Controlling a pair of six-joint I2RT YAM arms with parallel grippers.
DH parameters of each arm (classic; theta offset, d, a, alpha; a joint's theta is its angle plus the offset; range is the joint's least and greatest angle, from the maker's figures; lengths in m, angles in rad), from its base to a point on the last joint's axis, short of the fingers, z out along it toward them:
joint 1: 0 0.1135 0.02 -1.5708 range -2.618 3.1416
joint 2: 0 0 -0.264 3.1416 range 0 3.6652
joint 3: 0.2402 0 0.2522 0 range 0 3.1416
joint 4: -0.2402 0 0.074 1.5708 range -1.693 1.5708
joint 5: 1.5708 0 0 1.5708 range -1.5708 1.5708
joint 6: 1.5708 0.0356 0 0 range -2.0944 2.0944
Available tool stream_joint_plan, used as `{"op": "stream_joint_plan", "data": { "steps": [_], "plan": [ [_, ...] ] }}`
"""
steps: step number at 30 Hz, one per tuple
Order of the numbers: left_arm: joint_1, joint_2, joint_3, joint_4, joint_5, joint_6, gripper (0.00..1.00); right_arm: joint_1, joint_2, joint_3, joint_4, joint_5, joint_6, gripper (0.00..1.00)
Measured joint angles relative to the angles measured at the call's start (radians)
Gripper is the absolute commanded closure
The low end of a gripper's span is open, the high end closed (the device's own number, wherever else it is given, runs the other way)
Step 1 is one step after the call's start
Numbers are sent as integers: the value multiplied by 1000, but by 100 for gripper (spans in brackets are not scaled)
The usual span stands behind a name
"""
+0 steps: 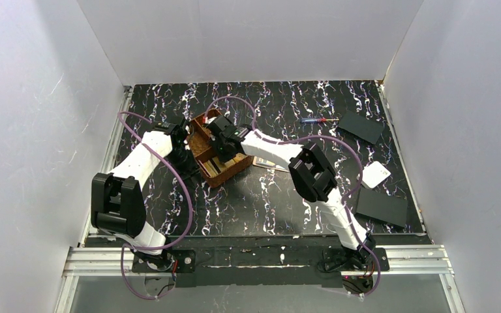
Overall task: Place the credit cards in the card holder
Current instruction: Pick up the credit card from the storage box.
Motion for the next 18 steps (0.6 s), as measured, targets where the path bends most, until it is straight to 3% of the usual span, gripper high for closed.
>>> {"op": "stream_joint_plan", "data": {
  "steps": [3, 4, 5, 8, 11, 13, 16, 18],
  "plan": [
    [0, -1, -8, 0, 0, 2, 75, -34, 1, 11, -48, -16, 3, 85],
    [0, -1, -13, 0, 0, 2, 75, -43, 1, 11, -56, -21, 6, 79],
    [0, -1, -14, -1, 0, 2, 75, -53, 1, 11, -62, -28, 8, 60],
    [0, -1, -31, 14, 3, 3, 74, -69, 0, 56, -116, -25, -12, 30],
    [0, -1, -45, 24, 7, 3, 74, -61, -1, 123, -167, 19, -85, 20],
    [0, -1, -48, 25, 9, 5, 74, -58, 0, 123, -193, 58, -119, 19],
    [0, -1, -49, 26, 12, 4, 74, -56, 15, 129, -215, 134, -161, 37],
    [0, -1, -50, 27, 13, 4, 74, -55, 21, 129, -218, 161, -162, 37]
  ]
}}
